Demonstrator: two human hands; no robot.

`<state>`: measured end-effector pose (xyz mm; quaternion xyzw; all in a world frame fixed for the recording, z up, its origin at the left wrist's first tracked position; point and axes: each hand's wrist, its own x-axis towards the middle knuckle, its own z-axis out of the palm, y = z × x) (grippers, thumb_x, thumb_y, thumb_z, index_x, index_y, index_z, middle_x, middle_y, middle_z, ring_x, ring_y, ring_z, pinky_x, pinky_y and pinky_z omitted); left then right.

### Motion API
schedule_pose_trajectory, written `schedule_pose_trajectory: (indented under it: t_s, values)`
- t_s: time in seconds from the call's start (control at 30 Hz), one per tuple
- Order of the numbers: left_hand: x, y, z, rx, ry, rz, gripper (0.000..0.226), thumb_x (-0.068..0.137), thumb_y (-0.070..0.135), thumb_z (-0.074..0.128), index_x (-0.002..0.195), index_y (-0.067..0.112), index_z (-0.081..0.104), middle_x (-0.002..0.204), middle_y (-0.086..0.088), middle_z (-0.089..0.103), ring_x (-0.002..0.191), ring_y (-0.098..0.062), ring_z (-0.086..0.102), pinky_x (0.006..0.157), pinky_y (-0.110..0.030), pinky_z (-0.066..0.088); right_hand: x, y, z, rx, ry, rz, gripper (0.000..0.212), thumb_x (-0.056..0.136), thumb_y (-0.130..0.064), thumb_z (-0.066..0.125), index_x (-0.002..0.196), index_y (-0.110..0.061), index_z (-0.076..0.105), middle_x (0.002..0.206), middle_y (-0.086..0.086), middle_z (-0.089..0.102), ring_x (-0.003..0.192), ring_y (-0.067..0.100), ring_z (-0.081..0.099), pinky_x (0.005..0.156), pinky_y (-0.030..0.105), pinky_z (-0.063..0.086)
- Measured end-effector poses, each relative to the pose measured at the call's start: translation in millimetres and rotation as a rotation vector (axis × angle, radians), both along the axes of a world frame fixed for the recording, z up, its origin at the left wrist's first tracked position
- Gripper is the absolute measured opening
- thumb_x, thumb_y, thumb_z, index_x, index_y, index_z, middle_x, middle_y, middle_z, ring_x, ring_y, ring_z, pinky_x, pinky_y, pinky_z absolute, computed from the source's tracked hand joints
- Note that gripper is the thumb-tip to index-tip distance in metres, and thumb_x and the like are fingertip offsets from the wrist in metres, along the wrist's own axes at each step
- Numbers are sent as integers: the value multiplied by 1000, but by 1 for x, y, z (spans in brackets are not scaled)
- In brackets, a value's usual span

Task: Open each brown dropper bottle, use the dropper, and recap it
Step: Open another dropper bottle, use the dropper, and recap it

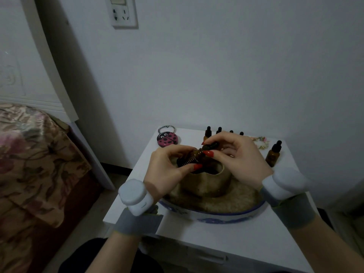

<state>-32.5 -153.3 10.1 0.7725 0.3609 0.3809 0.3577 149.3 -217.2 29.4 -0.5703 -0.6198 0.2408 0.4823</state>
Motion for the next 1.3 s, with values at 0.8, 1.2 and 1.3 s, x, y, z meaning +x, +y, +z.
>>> schedule_pose_trajectory:
  t_s: [0.8,1.2,1.3]
  values:
    - [2,-1,-2,44,1,-20,38,70,13,83,106,20,72,99,2,71,96,-10,64,89,-17,49,6,-3,3,-180,-141,-1,57,78,-67,41,99,-18,61,81,3,67,70,7,64,67,19,53]
    - [1,0,-2,82,-3,20,37,70,11,83,104,22,73,98,2,71,96,-10,64,89,-17,49,5,-2,3,-4,-259,-26,18,88,-13,65,104,-20,70,97,-11,68,94,3,60,85,21,52]
    - [2,-3,-2,89,6,15,37,71,11,82,106,19,72,99,2,70,95,-8,63,85,-8,46,3,-1,1,-33,-278,-75,13,90,-28,62,97,-19,70,86,-12,66,83,0,60,73,12,47]
